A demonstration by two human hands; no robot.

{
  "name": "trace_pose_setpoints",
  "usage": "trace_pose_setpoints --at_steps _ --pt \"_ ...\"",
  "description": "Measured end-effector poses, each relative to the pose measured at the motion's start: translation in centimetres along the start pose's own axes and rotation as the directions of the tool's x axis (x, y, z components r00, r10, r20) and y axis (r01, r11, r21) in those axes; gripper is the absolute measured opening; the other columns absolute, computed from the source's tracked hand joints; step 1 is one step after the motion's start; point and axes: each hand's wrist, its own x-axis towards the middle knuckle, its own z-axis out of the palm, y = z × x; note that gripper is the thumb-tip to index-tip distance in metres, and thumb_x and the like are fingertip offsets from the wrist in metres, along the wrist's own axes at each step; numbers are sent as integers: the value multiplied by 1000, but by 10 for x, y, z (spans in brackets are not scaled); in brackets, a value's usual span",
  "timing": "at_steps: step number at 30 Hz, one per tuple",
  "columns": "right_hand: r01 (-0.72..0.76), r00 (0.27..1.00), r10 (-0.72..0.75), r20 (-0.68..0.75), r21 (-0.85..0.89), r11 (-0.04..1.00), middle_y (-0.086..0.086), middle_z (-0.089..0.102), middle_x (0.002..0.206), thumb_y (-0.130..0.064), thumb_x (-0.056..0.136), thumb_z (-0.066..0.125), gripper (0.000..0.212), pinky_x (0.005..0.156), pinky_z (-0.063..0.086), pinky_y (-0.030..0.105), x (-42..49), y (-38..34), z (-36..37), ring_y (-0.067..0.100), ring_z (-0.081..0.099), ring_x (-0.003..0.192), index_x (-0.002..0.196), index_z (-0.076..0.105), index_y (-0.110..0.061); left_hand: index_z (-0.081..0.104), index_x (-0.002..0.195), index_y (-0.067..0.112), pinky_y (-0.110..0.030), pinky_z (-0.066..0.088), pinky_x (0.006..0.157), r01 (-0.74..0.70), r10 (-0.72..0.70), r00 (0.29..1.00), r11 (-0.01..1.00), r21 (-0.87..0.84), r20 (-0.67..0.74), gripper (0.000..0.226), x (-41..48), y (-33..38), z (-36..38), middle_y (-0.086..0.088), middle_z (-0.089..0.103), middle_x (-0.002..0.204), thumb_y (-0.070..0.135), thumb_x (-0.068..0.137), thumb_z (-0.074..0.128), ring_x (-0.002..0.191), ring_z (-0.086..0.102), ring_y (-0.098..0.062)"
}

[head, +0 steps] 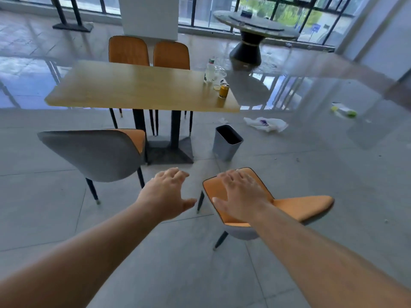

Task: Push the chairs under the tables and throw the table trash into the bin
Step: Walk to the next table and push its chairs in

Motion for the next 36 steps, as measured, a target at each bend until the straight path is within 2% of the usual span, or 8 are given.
trace_pose_setpoints --at_steps 5,9,13,17,21,26,32,36 --pt "-22 999 21 -43 -16 1000 11 47 152 -67 93 53 74 112 37 49 -72 163 16 33 42 140 150 36 -22 32 159 32 -47 38 117 11 -11 1000 1000 16 -24 90 14 168 71 1 32 168 73 86 66 151 33 -25" --pt "-20 1000 20 4 22 1000 10 48 148 -67 90 56 78 112 36 50 -128 278 38 35 41 138 151 36 -22 31 160 34 -47 37 118 59 -58 998 998 -8 28 90 21 287 139 4 27 170 73 86 65 152 30 -24" --pt "21 997 -22 75 13 1000 6 42 155 -71 90 53 82 117 32 49 -180 350 57 32 34 145 154 33 -24 30 159 34 -47 37 118 114 -111 990 993 -25 86 90 6 355 182 4 27 170 76 86 63 152 30 -24" --pt "17 988 -24 153 50 999 4 25 169 -70 92 51 87 124 21 49 -201 378 51 33 16 158 162 20 -26 23 162 33 -49 33 122 48 -58 994 993 109 92 94 -17 379 192 1 22 172 79 87 55 154 28 -27" --pt "84 994 -87 66 43 996 4 32 163 -67 92 55 84 124 23 50 -202 389 36 32 21 154 158 27 -24 18 163 35 -53 29 124 -18 1 996 981 191 91 93 -10 388 180 0 14 175 77 89 55 157 20 -27" --pt "149 986 -150 73 27 989 6 34 162 -66 90 61 84 125 23 56 -181 401 42 33 20 155 155 27 -25 18 162 36 -53 35 122 100 -105 993 993 70 60 96 7 409 196 2 14 174 77 86 60 156 22 -28" --pt "286 939 -285 191 22 958 7 18 171 -67 89 66 95 126 15 65 -116 436 65 35 5 160 160 16 -30 6 162 42 -51 35 120 241 -243 964 970 35 110 105 48 418 237 6 5 175 76 83 66 158 17 -27" --pt "375 884 -359 298 5 927 5 17 171 -66 88 68 99 122 23 69 -63 459 85 37 10 160 162 12 -34 4 162 49 -52 32 121 359 -350 923 933 -25 161 106 101 418 260 7 6 175 70 84 72 158 17 -28"
